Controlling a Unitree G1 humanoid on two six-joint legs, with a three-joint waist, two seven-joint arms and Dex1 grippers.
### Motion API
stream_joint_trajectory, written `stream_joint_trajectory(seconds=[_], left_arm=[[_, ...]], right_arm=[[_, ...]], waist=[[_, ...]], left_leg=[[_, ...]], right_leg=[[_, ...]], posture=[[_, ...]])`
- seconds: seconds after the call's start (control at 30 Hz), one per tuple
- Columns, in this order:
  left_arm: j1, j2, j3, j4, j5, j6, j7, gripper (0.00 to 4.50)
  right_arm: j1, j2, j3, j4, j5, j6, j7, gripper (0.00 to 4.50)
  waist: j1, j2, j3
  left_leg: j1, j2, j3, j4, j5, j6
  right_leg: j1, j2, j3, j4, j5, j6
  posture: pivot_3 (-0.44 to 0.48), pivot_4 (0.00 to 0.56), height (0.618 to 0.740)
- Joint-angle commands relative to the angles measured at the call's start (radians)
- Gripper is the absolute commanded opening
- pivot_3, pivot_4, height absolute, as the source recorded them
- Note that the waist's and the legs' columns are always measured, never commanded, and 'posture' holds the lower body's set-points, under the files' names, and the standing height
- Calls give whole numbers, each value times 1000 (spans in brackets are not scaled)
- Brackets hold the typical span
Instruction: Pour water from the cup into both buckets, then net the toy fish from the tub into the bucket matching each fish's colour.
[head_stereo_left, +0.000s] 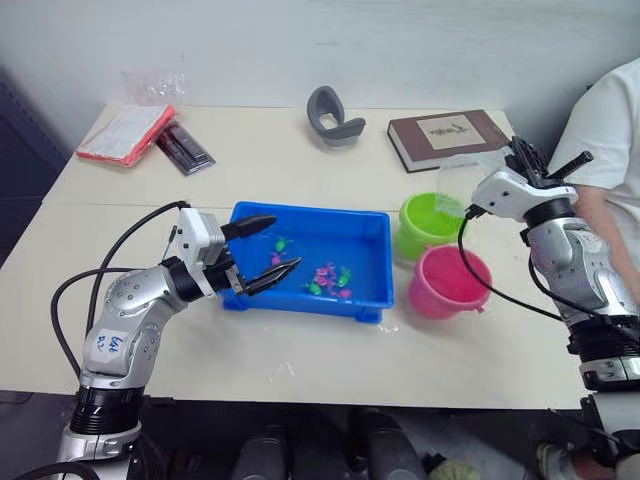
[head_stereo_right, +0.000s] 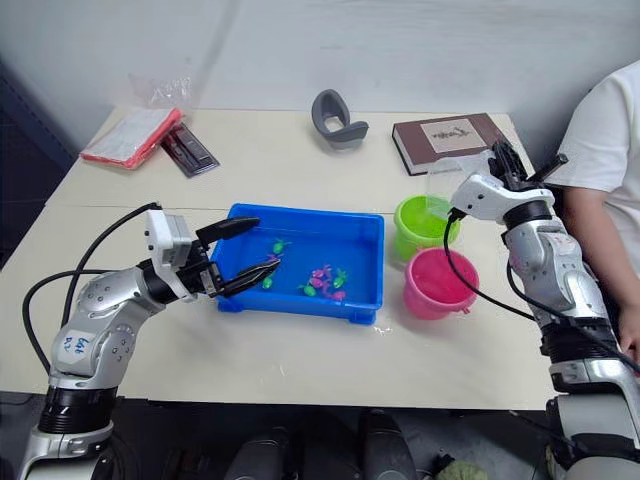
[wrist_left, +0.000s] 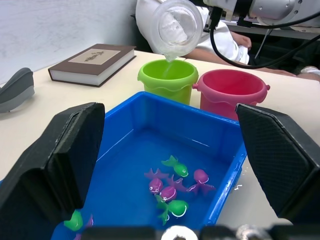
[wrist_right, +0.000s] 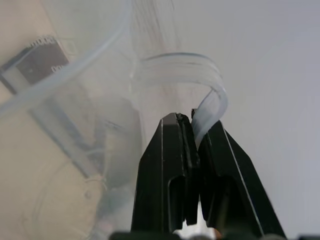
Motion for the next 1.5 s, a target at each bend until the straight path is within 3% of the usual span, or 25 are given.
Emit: stream_joint_trajectory(seconds=[0.03,0.23,0.4,0.6,1.13,1.23,1.43,1.5], left_arm=[[-10,28,22,6,-18,-14,-42,4500],[-33,56,24,25,-39,-5,-108,4500],[-39,81,27,15,-74,22,-170,4500],[-11,154,-29,-39,-100,92,-273,4500],[-5,150,-30,-68,-115,150,-253,4500],[9,166,-15,-74,-122,160,-256,4500],[56,204,33,-85,-130,173,-255,4500],[107,218,83,-107,-144,184,-239,4500]], right_arm=[[13,15,-124,-102,136,92,47,89],[51,133,-357,-227,488,440,185,89],[103,159,-494,-309,659,646,223,89],[183,238,-619,-195,761,619,176,89],[233,311,-569,9,762,384,162,89],[269,305,-550,-23,768,405,173,1093],[418,291,-538,-226,814,567,212,4186],[498,264,-554,-327,826,636,226,4433]], waist=[[1,0,0],[0,0,0],[0,0,0],[-1,0,0],[-3,0,0],[-3,0,0],[-1,0,0],[-1,1,0]], left_leg=[[0,0,0,0,0,0],[0,0,-1,0,0,1],[0,0,-1,0,-1,1],[0,0,0,-1,-1,2],[2,0,1,-3,-1,1],[2,0,1,-3,-1,1],[2,0,0,-5,-1,1],[2,0,0,-5,-1,2]], right_leg=[[0,0,0,0,0,0],[0,0,0,1,0,0],[0,-1,0,1,0,0],[0,-1,0,0,0,0],[0,-1,2,1,0,0],[0,-1,2,1,0,0],[0,-1,2,0,0,0],[0,-1,2,-1,0,0]], posture=[[0,150,740],[0,150,740],[0,150,740],[0,150,740],[0,150,740],[0,150,740],[0,150,740],[0,150,740]])
